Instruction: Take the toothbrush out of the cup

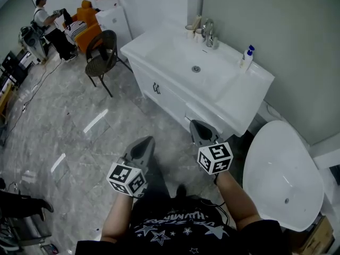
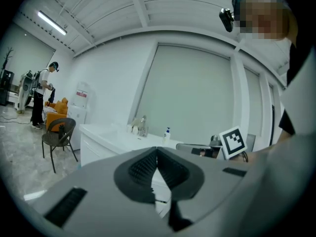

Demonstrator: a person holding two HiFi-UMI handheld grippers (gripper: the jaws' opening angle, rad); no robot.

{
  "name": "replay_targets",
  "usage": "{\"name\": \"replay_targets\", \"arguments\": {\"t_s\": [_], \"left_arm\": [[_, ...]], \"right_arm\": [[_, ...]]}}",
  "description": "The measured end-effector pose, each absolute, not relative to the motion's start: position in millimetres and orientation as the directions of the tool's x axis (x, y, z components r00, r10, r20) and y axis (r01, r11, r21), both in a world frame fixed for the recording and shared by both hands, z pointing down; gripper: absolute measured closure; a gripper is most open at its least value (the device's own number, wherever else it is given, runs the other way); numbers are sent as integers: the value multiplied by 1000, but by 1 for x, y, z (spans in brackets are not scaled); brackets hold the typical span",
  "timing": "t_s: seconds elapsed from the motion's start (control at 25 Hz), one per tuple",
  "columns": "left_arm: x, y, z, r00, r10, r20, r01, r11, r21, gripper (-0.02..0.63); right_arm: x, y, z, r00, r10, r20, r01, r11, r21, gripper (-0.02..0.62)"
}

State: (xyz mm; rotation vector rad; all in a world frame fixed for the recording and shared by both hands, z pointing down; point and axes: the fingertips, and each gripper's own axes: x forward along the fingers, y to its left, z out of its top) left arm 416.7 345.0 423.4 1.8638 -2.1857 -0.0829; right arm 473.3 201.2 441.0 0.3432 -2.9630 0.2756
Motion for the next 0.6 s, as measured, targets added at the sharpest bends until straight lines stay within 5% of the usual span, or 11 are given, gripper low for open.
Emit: {"name": "replay_targets", "arguments": {"t_s": [0.6], "left_arm": [[271, 298, 446, -98, -978, 183, -958, 142, 248, 588]], "right_arm": [[346, 150, 467, -933, -261, 247, -305, 939, -161, 581]]}}
